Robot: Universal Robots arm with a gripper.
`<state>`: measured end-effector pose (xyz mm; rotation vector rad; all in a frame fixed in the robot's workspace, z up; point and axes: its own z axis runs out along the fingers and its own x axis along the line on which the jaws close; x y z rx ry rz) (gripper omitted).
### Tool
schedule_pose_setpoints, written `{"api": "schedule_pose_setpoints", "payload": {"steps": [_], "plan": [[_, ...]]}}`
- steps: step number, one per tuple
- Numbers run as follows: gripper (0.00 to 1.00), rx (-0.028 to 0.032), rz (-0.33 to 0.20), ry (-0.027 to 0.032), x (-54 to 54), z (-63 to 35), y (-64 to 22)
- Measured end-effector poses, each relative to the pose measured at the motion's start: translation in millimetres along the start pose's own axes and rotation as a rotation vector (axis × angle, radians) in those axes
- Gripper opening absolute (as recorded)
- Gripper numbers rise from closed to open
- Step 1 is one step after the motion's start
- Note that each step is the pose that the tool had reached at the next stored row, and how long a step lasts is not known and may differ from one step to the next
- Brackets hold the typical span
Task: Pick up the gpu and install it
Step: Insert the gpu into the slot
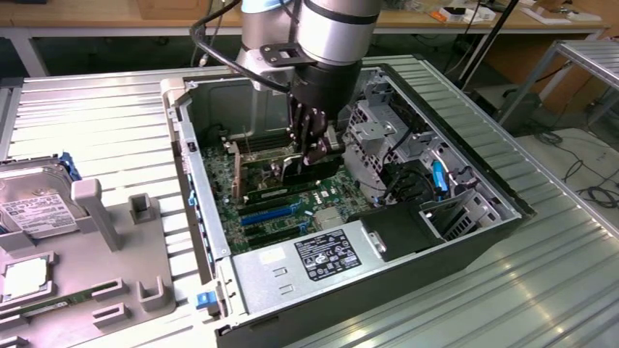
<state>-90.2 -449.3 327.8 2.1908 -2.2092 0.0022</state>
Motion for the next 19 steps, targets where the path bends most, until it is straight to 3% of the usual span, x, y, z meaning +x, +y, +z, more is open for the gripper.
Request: {"api": "schedule_pose_setpoints", "payload": {"steps": [6,9,13,19], "plan": [[0.27,0.0086,0.008,0.0094,-0.1,5.4,7.6],[0.27,0.0170,0.014,0.0140,-0.1,11.2,13.6],[0.27,0.0260,0.015,0.0151,-0.8,17.8,15.4],[0.27,0.0344,0.017,0.0179,-1.1,24.3,18.1]]}}
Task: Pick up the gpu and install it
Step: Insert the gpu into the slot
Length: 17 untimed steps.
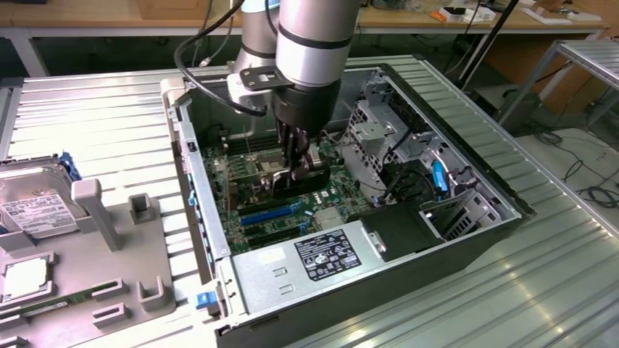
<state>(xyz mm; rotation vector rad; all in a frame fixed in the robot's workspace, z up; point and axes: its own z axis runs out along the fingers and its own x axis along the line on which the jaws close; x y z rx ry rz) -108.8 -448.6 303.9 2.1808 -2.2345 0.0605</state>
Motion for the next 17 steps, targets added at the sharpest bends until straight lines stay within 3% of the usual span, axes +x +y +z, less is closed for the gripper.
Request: {"api": "schedule_pose_setpoints", "payload": {"steps": [17], "plan": [[0.27,0.0228,0.009,0.0127,-0.7,24.2,15.8]]}}
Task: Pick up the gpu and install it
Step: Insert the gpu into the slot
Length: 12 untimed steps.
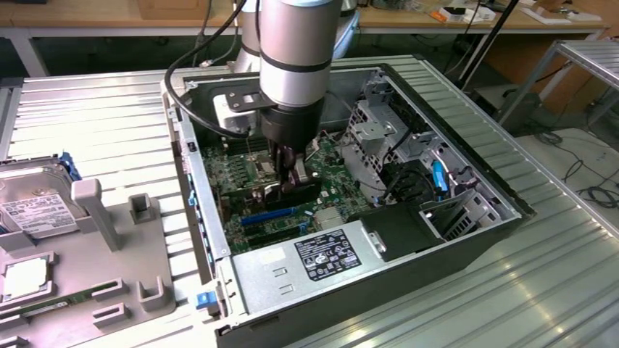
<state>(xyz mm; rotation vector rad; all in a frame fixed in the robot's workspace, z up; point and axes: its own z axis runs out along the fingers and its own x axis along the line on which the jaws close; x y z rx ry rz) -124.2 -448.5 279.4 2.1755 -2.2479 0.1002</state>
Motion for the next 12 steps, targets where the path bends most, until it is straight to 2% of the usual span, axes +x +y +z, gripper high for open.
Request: {"api": "schedule_pose_setpoints", "payload": {"steps": [4,12], "plan": [[0.27,0.0014,0.000,-0.0003,-0.1,1.2,0.8],[0.27,0.0177,0.001,0.0015,-0.4,8.1,8.9]]}}
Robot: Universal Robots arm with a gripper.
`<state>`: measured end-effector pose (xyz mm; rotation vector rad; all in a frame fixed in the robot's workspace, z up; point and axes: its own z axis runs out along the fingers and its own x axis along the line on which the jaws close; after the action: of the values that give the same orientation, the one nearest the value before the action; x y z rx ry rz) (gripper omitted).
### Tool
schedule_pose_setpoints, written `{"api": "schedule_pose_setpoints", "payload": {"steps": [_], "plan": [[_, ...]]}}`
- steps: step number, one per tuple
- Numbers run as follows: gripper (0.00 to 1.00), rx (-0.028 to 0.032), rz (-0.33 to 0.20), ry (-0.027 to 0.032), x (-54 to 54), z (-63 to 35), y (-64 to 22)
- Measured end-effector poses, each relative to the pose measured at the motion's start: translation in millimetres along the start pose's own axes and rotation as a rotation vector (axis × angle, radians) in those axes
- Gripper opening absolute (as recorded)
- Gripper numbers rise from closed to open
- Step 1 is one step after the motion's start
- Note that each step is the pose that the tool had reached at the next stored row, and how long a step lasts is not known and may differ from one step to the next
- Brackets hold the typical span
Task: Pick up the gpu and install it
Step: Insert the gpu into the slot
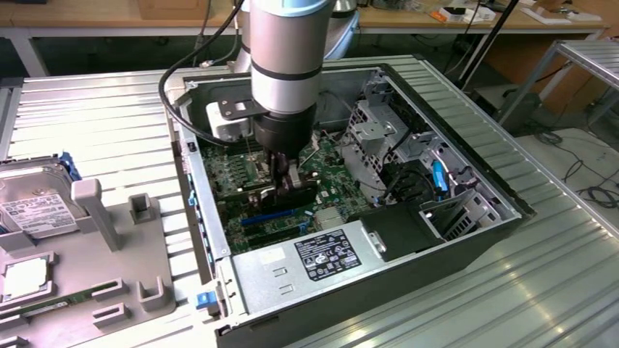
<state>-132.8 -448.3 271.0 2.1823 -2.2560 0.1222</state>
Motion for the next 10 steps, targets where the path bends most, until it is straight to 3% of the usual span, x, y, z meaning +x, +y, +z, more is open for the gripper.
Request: {"api": "schedule_pose_setpoints", "payload": {"steps": [10], "plan": [[0.27,0.0027,0.000,0.0001,-0.7,2.9,3.5]]}}
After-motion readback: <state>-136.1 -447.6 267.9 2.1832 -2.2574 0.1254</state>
